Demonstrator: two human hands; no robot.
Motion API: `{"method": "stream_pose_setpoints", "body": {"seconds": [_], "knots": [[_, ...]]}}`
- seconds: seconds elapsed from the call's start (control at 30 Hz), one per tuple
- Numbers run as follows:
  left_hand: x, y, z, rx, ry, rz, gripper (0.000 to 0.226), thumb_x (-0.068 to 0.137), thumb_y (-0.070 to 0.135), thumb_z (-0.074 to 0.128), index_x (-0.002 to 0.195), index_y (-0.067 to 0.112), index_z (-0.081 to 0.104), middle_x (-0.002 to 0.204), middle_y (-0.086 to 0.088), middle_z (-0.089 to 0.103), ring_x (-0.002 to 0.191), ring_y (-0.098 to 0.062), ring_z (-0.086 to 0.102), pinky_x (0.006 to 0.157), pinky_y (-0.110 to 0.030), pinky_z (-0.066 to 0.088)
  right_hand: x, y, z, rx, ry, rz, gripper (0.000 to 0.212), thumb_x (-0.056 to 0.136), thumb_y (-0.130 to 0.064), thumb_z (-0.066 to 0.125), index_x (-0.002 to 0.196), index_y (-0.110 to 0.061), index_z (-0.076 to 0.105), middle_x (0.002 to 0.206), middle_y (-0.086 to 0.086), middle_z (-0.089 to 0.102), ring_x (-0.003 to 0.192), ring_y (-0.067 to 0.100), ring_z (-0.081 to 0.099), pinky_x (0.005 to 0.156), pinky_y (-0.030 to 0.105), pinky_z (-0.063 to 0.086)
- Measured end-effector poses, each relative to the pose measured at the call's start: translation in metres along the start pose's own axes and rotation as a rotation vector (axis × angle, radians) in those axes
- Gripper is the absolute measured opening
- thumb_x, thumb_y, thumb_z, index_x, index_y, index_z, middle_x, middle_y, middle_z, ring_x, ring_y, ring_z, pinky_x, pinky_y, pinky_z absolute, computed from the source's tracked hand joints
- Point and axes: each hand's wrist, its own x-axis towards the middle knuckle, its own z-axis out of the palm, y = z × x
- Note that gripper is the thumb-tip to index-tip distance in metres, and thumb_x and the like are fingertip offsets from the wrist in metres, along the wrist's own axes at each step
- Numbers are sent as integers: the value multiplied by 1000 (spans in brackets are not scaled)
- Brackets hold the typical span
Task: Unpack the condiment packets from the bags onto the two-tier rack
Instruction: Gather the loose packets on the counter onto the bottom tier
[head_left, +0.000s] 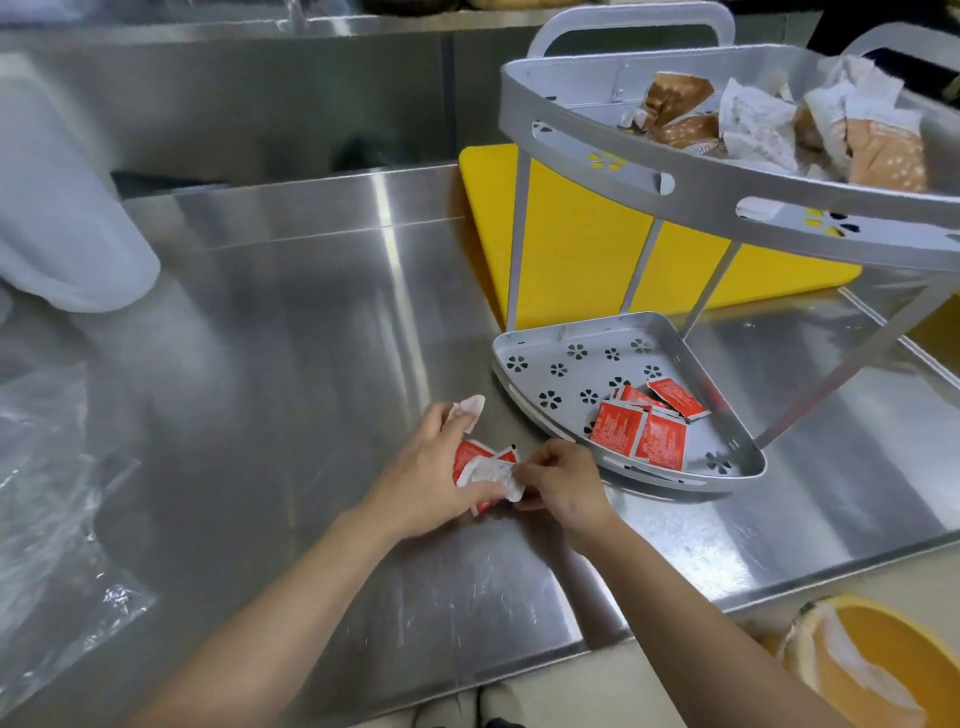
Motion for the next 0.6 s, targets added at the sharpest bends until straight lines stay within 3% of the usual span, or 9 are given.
{"method": "stream_pose_setpoints", "body": {"seconds": [0.07,0.13,0.2,0.27,0.33,0.47,0.53,0.6], "knots": [[-7,-2,7,174,-45,46,96,65,56,70,144,28,24,134,2,35,123,-13,38,101,-29,37,3,-1,5,-12,-7,-5,17,79,4,61,71,-5,49,69,14,57,66,30,61,61,44,58],[-10,-5,13,299,53,207,69,73,47,64,134,24,45,124,-1,52,112,-20,53,87,-31,45,4,-3,9,-15,-34,-14,17,78,3,63,77,-7,50,74,12,57,71,29,62,66,47,59],[-13,-9,14,273,146,284,38,79,36,50,112,24,64,113,3,64,99,-18,59,73,-30,51,4,-7,10,55,-85,-24,20,77,4,65,89,-4,50,79,12,57,68,24,62,56,35,59],[-14,-12,13,123,166,212,28,83,28,48,101,26,69,109,7,65,98,-10,57,76,-29,49,4,-9,10,162,-139,-19,28,77,3,66,99,1,49,83,15,57,62,22,61,45,24,55],[-14,-12,10,-127,178,44,19,85,24,56,96,21,72,98,2,64,91,-11,58,75,-22,45,5,-9,7,207,-179,-14,33,77,2,67,106,5,50,88,18,56,62,22,60,43,21,53],[-12,-7,-8,-673,522,-338,8,82,3,63,82,10,66,72,-2,60,64,-10,56,53,-8,41,10,-13,-2,109,-215,-25,26,79,0,65,104,1,55,90,15,61,66,19,62,45,19,52],[-13,-9,-17,-904,603,-428,18,79,1,66,93,13,61,80,-1,61,67,-11,60,54,-14,51,15,-16,-6,0,-249,-61,9,81,-3,63,89,-6,60,85,10,64,69,16,62,52,21,51],[-14,-12,-22,-1076,625,-519,37,77,2,69,108,13,55,94,-4,61,78,-19,63,62,-27,57,17,-19,-7,-114,-289,-104,10,82,-5,62,76,-13,60,79,4,65,73,16,61,66,26,50]]}}
